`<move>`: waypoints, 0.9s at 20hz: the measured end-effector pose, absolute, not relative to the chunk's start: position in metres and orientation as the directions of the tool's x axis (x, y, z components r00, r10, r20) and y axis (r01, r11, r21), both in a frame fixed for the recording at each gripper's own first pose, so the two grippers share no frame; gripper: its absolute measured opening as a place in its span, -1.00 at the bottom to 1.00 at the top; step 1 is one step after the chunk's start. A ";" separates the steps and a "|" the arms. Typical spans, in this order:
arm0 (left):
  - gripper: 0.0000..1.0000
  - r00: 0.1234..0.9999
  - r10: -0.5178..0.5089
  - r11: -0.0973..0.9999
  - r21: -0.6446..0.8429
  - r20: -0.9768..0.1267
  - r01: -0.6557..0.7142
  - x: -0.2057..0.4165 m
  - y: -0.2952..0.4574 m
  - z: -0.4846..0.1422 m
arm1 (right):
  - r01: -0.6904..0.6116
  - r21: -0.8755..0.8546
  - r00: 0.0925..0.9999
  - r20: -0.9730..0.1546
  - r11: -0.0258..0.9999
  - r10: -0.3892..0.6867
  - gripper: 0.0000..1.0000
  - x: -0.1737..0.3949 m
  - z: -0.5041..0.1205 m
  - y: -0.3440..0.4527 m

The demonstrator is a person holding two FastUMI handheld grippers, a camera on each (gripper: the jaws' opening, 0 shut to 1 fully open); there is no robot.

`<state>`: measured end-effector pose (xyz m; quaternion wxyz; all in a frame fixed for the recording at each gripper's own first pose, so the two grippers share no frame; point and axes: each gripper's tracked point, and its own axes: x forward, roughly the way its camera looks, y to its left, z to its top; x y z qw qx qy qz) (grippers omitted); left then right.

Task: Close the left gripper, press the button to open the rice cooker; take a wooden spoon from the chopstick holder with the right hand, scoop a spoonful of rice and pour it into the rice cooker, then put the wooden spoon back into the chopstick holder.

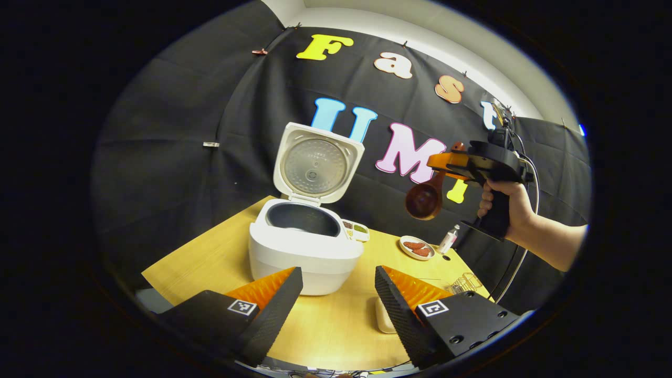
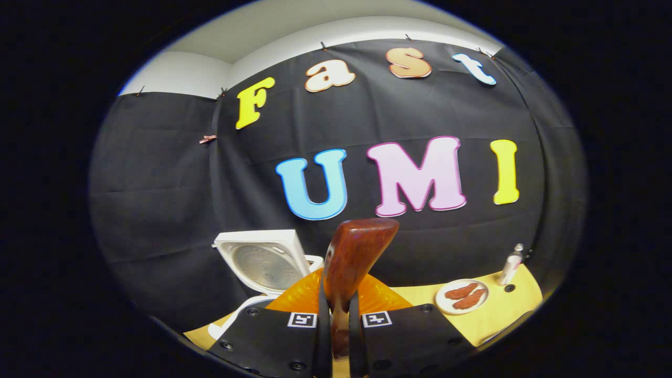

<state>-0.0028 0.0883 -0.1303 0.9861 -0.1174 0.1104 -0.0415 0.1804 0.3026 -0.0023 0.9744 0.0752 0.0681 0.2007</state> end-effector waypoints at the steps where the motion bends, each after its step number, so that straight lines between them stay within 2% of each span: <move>1: 0.91 0.971 -0.116 0.969 -0.238 -0.208 0.065 0.001 0.081 -0.128 | -0.355 0.175 0.920 -0.111 0.918 0.376 -0.67 0.181 -0.003 0.283; 9: 0.91 0.970 -0.099 0.967 -0.252 -0.223 0.041 0.025 0.046 -0.113 | -0.165 0.197 0.966 -0.167 0.966 0.199 -0.66 0.185 -0.031 0.130; 14: 0.91 0.971 -0.035 0.981 -0.194 -0.236 -0.011 0.030 0.040 -0.112 | -0.041 0.203 0.972 -0.217 0.978 0.086 -0.66 0.185 -0.065 0.038; 18: 0.91 0.961 -0.030 0.976 -0.217 -0.275 -0.031 0.034 0.023 -0.123 | 0.056 0.209 0.964 -0.265 0.976 0.001 -0.66 0.190 -0.103 -0.022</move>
